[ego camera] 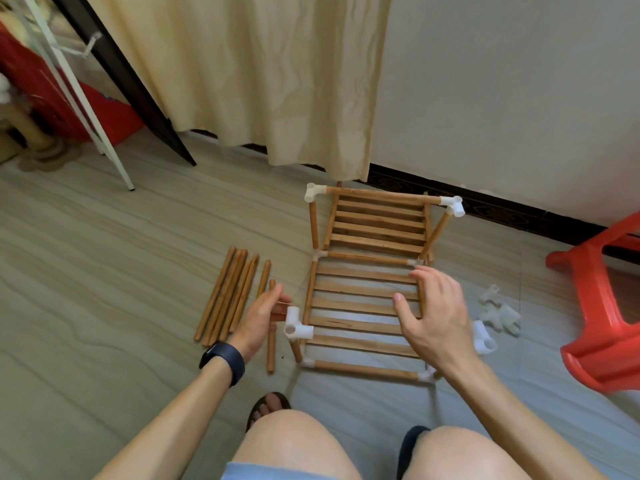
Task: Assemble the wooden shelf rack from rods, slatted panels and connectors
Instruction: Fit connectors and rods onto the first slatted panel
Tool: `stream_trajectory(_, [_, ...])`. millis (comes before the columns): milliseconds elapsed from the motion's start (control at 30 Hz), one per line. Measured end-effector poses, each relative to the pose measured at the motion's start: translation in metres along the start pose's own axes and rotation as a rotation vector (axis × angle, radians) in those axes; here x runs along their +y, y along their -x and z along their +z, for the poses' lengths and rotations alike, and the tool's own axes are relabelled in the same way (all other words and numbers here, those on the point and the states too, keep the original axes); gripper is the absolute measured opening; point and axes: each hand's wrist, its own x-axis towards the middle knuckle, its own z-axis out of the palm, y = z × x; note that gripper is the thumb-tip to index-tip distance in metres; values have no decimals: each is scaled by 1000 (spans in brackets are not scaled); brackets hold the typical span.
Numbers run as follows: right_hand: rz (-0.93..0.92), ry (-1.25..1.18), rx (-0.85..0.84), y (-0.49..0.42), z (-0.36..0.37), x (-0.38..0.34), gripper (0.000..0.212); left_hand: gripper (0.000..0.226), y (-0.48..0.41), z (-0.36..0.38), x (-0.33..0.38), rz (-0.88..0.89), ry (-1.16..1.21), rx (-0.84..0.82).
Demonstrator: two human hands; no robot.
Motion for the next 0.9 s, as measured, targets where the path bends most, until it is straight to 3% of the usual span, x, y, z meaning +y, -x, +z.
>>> stream_trajectory(167, [-168, 127, -406, -45, 66, -33, 54, 46, -51, -54, -25, -154, -347, 146])
stream_trajectory(300, [-206, 338, -795, -63, 145, -26, 61, 60, -90, -97, -60, -304, -662, 153])
stream_trajectory(400, [-219, 464, -1021, -64, 202, -10, 66, 62, -117, -123, -94, -417, -771, 172])
stream_trajectory(567, [-265, 577, -1090, -46, 254, 21, 69, 53, -152, -137, -131, -507, -831, 252])
stream_trajectory(900, [-254, 604, -1173, -28, 259, 44, 75, 31, -169, -143, -139, -463, -695, 369])
